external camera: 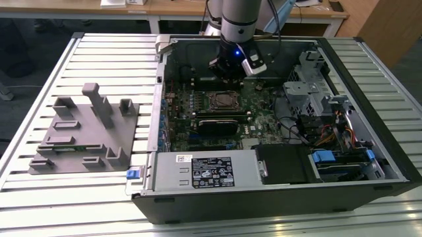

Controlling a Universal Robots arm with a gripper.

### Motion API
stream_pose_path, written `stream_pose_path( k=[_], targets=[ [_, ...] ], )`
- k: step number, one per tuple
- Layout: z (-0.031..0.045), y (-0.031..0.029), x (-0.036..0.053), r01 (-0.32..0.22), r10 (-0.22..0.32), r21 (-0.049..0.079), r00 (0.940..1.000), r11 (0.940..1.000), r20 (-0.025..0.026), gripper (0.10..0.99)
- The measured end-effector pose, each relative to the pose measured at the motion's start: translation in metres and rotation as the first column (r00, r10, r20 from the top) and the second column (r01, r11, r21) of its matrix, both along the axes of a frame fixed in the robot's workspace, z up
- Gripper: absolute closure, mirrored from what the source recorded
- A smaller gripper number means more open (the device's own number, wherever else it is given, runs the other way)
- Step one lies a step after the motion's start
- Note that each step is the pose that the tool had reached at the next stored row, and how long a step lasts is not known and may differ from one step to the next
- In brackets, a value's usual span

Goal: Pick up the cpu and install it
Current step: 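Install the first cpu locking lever, then install the second cpu locking lever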

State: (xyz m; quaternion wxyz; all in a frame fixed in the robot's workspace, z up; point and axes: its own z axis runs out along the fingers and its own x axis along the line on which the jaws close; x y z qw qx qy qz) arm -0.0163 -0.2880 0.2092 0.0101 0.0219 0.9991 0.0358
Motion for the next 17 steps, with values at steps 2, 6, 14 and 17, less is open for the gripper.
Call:
stream_pose_path(
  k=[2,6,14,17],
  targets=[
    [0.0,-0.0007,0.0,0.0,0.0,0.0,1.0,1.0,0.0,0.969],
    [0.0,-0.0023,0.0,0.0,0.0,0.0,1.0,1.0,0.0001,0.969],
    [-0.0002,-0.0053,0.0,0.0,0.0,0.0,1.0,1.0,0.0001,0.969],
    [-0.0002,-0.007,0.0,0.0,0.0,0.0,1.0,1.0,0.0,0.969]
  ],
)
